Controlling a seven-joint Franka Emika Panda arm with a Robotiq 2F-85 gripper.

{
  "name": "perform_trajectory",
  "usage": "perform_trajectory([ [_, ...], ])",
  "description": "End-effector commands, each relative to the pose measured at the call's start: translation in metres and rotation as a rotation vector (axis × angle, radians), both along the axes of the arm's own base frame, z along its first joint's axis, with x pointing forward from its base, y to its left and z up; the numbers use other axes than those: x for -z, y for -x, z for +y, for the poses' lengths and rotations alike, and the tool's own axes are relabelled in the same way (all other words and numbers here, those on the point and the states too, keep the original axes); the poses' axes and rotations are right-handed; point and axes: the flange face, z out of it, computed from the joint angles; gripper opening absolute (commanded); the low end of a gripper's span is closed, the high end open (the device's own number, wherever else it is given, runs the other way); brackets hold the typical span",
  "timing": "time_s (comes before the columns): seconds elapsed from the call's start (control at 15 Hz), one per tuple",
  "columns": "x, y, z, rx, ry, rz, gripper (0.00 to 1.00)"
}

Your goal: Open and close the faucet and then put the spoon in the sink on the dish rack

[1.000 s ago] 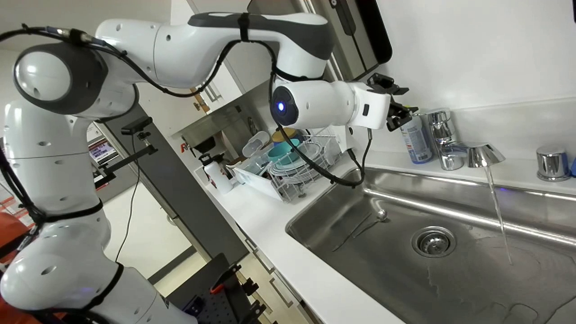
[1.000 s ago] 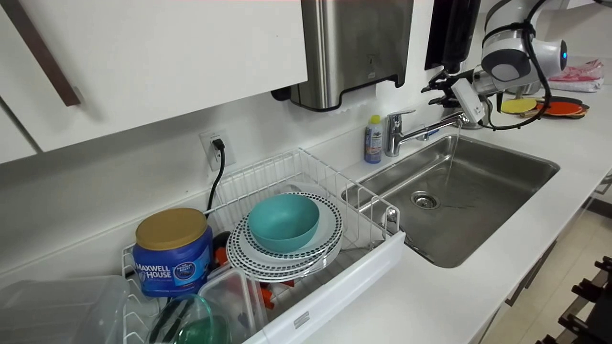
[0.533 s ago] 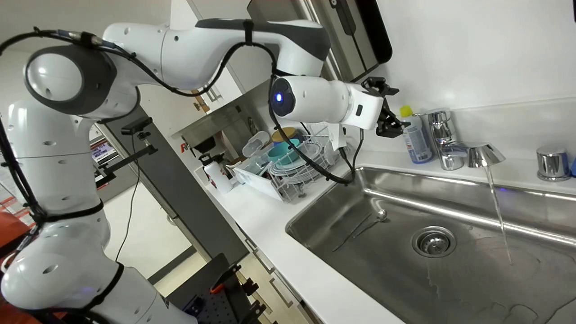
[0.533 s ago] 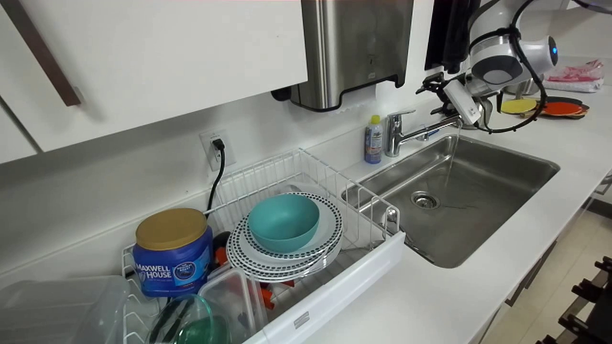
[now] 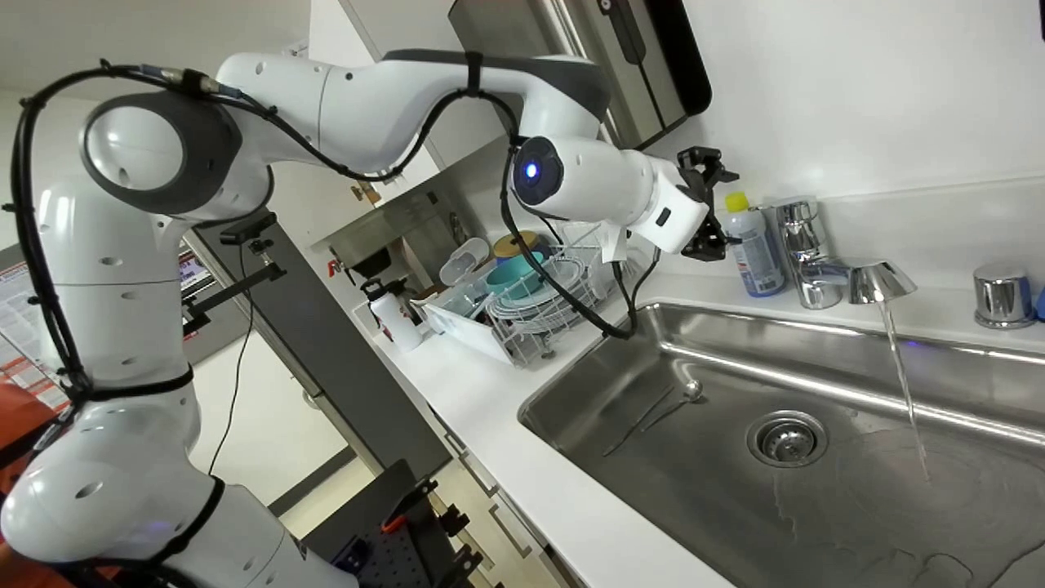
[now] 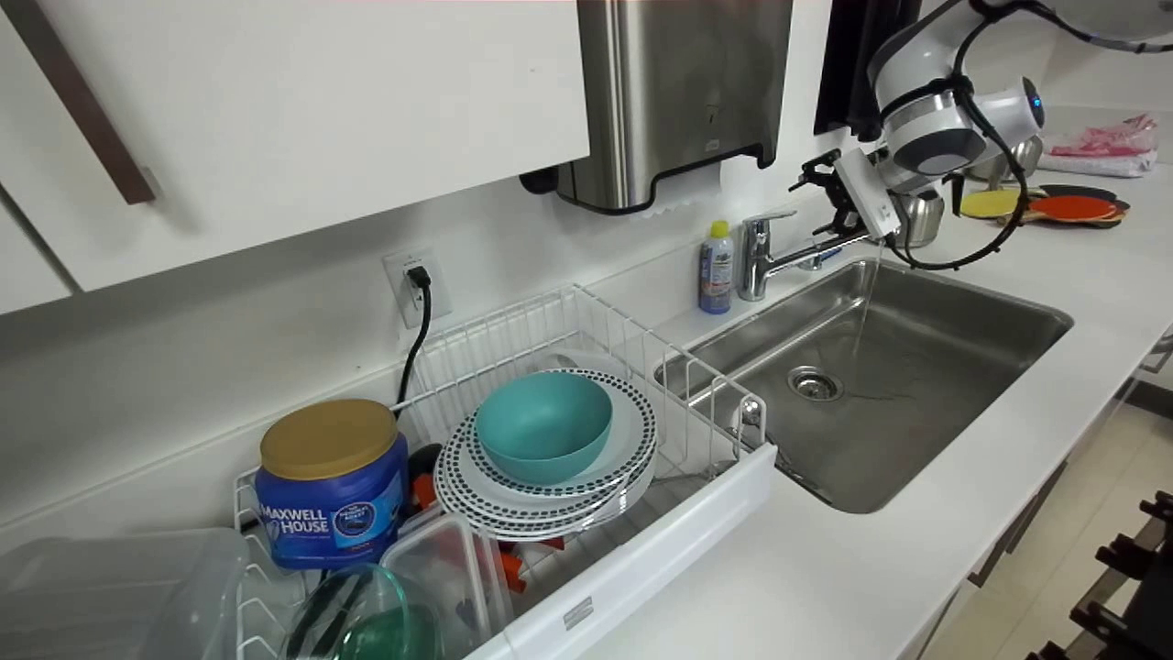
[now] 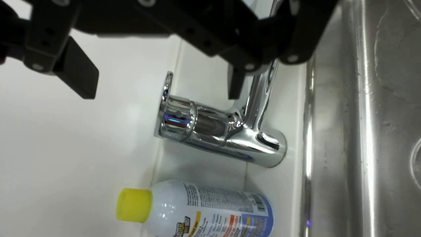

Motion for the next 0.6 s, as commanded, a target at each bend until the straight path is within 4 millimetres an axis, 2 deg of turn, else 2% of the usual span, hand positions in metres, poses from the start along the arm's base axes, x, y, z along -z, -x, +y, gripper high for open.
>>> perform_trajectory([
  [0.0, 0.001, -0.019, -0.012, 0.051, -0.125, -0.041, 1.00],
  [0.53, 0.005, -0.048, -0.015, 0.084, -0.184, -0.104, 1.00],
])
